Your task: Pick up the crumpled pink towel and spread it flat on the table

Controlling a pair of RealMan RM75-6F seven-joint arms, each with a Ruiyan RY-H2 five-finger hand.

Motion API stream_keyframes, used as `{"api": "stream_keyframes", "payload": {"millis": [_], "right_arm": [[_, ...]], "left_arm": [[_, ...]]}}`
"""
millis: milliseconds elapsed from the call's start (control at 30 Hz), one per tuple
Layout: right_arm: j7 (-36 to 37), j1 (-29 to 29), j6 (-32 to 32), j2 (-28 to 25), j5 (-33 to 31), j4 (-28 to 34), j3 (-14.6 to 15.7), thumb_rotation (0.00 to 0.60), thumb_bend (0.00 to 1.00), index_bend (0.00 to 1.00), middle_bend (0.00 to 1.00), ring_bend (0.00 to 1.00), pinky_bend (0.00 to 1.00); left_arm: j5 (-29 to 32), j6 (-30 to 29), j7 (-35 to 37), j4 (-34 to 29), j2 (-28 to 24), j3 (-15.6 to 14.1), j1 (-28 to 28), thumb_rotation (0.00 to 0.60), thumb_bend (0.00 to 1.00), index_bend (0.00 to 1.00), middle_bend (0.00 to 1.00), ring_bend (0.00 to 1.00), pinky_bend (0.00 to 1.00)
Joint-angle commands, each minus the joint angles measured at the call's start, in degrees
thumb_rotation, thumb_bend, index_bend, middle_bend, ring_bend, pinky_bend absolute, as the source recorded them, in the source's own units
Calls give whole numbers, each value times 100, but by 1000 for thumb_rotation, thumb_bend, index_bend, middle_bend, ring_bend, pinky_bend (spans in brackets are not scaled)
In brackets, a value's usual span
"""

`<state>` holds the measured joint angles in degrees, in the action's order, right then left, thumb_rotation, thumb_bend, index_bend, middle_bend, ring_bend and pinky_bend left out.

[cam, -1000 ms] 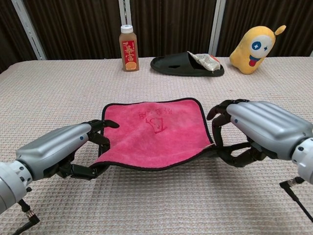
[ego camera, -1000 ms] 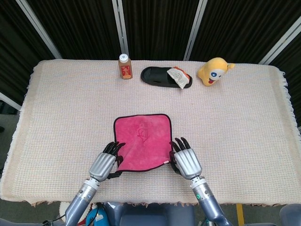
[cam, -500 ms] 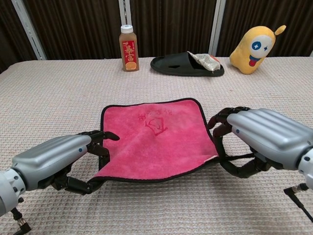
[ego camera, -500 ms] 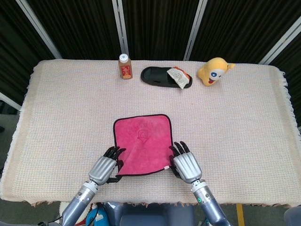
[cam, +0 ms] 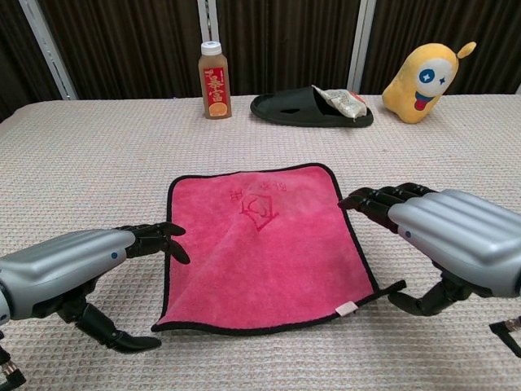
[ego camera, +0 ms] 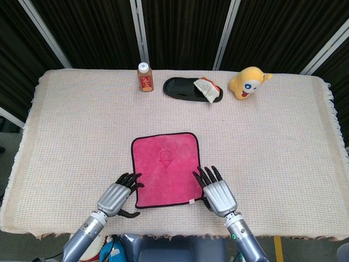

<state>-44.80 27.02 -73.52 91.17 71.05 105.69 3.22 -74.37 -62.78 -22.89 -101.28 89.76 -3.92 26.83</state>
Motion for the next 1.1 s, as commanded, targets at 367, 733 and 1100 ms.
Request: {"api": "stream_keyframes", "payload": {"millis": [367,733,1100], "right_arm": [[148,-209,-266,-364,276,286,-142,600,266,0,0,0,0],[500,-150,-183,-603,371,196,-479,600,266,0,0,0,0],[902,-42,28,-816,212,-50,-819,600,266,0,0,0,0]], "left_arm": [[39,36,-351,-185,-602,136,112,600,483,10,0,0,0],[803,363,-1322,382,-295,606,581,600,679,21,0,0,0],[1610,688,-1966,1284,382,871,1080,600,687,25,0,0,0]]}}
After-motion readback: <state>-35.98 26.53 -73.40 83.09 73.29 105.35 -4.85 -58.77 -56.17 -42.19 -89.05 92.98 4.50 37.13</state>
